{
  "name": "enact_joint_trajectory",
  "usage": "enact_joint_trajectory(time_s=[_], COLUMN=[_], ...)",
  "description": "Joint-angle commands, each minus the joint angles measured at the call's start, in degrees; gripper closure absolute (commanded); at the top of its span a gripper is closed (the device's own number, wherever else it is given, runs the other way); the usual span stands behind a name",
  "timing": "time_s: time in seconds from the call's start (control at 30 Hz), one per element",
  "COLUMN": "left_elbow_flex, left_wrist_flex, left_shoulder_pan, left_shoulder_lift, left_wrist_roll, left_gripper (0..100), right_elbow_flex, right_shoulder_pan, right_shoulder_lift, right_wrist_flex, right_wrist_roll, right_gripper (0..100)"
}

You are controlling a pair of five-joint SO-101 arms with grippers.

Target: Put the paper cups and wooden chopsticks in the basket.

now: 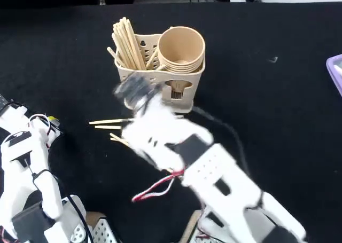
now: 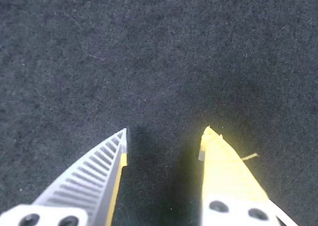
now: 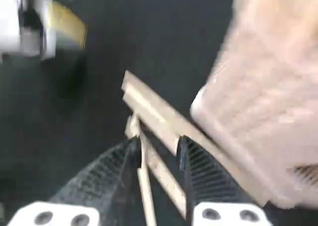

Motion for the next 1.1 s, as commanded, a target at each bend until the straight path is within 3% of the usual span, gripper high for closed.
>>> enact_joint_trajectory(time_s=[0.0, 0.1, 0.23, 0.4, 0.53, 0.63, 0.8, 1.07], left_elbow_flex=[-0.92, -0.92, -0.92, -0.92, -0.92, -0.92, -0.84, -0.84], left_wrist_flex=[-0.79, -0.79, -0.79, -0.79, -0.79, -0.79, -0.79, -0.79], left_shoulder_pan=[-0.13, -0.13, -0.13, -0.13, -0.13, -0.13, -0.13, -0.13], left_shoulder_lift=[-2.02, -2.02, -2.02, -2.02, -2.02, -2.02, -2.02, -2.02], left_wrist_roll=[0.18, 0.18, 0.18, 0.18, 0.18, 0.18, 0.18, 0.18], left_gripper=[76, 76, 76, 76, 76, 76, 76, 76], right_elbow_flex=[4.88, 4.62, 0.13, -5.76, -8.66, -9.1, -10.15, -10.42], right_shoulder_pan=[-3.08, -3.16, -2.81, -1.93, -1.49, -1.58, -1.49, -1.41], right_shoulder_lift=[7.16, 16.22, 27.38, 35.3, 36.09, 36.09, 29.41, 4.88], right_wrist_flex=[-4.75, -7.56, -7.38, -2.55, 3.08, 5.63, 10.29, 17.85], right_wrist_roll=[2.2, 4.92, 13.1, 19.69, 20.31, 20.31, 20.31, 20.31], right_gripper=[79.9, 72.6, 73.6, 82.8, 99.2, 99.1, 98.8, 98.8])
